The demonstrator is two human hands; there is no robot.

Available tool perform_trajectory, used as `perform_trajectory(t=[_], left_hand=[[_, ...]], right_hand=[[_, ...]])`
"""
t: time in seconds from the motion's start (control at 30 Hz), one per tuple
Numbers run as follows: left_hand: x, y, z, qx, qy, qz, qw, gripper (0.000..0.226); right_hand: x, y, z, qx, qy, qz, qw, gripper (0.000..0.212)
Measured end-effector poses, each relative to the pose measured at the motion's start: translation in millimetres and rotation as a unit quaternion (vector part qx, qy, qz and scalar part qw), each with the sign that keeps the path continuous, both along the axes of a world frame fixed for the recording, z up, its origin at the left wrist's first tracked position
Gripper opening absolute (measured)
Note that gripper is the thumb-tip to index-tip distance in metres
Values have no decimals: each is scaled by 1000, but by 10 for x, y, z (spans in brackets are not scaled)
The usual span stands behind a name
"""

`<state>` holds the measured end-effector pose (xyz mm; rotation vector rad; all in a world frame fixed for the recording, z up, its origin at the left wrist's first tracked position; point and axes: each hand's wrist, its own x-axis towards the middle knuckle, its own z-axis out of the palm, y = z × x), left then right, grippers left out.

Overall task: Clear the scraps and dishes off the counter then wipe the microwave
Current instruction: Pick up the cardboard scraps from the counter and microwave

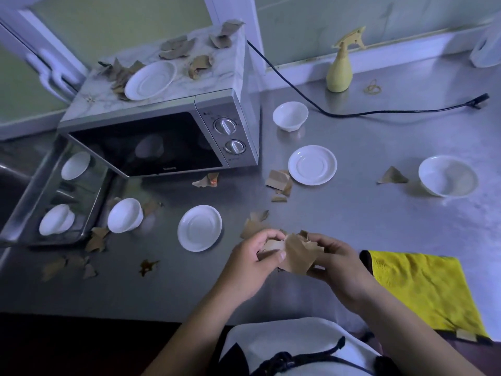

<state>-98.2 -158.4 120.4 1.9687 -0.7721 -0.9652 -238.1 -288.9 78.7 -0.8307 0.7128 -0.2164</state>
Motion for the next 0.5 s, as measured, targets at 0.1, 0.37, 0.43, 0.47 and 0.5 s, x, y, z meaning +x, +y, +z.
perform_trajectory(t=[0.1, 0.37, 0.43, 0.47, 0.5], left_hand=[[-21, 3, 23, 11, -67, -3, 998, 23], [-12, -21, -1, -34, -110, -16, 993, 27], [5, -24, -18, -44, -118, -25, 992, 27], [20, -17, -29, -45, -119, -32, 991, 26], [35, -7, -46, -45, -116, -40, 991, 27]], right_hand=[[-23, -18, 14, 21, -21, 45, 999, 29], [-77, 13, 62, 37, -2, 63, 997, 36], [-71, 32, 59, 37, -4, 62, 997, 37], [-63, 49, 48, 40, -7, 57, 998, 34], [-52, 71, 31, 42, -7, 47, 998, 30]])
